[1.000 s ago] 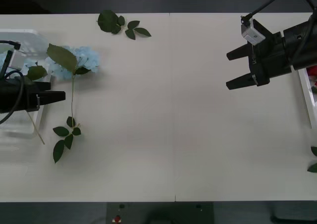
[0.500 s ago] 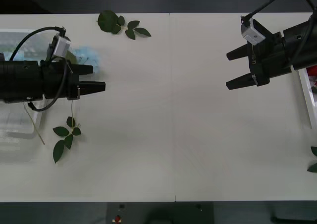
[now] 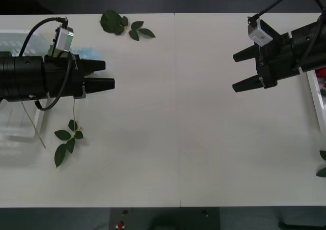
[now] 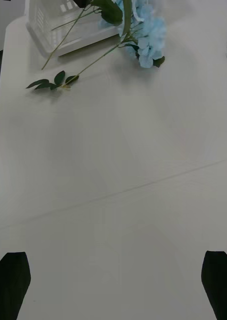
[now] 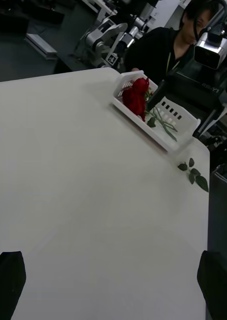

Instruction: Put the red flowers into the right box and the blue flowers into the left box

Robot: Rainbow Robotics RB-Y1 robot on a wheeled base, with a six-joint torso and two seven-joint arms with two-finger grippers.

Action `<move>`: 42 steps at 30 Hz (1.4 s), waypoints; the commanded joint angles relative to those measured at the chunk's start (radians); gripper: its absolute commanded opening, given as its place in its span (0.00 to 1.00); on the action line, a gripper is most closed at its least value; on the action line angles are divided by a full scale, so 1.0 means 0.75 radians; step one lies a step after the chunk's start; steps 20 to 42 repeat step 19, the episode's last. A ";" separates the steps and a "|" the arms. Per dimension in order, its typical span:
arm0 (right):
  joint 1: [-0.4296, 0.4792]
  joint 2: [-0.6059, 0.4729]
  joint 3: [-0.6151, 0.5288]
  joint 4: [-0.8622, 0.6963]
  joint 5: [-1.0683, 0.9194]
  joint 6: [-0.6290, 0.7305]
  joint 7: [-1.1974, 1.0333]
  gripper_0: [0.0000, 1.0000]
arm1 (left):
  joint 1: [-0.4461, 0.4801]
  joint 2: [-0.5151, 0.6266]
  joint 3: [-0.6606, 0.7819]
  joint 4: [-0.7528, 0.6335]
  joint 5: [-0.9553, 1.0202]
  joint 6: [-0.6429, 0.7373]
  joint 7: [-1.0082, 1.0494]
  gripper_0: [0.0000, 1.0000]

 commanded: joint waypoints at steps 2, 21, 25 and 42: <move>-0.050 0.020 0.001 -0.032 0.001 -0.007 0.005 1.00 | -0.025 0.018 -0.021 -0.036 0.014 0.006 0.001 1.00; -0.050 0.020 0.001 -0.032 0.001 -0.007 0.005 1.00 | -0.025 0.018 -0.025 -0.051 0.014 0.012 0.001 1.00; -0.050 0.020 0.001 -0.032 0.001 -0.007 0.005 1.00 | -0.025 0.018 -0.025 -0.051 0.014 0.012 0.001 1.00; -0.050 0.020 0.001 -0.032 0.001 -0.007 0.005 1.00 | -0.025 0.018 -0.025 -0.051 0.014 0.012 0.001 1.00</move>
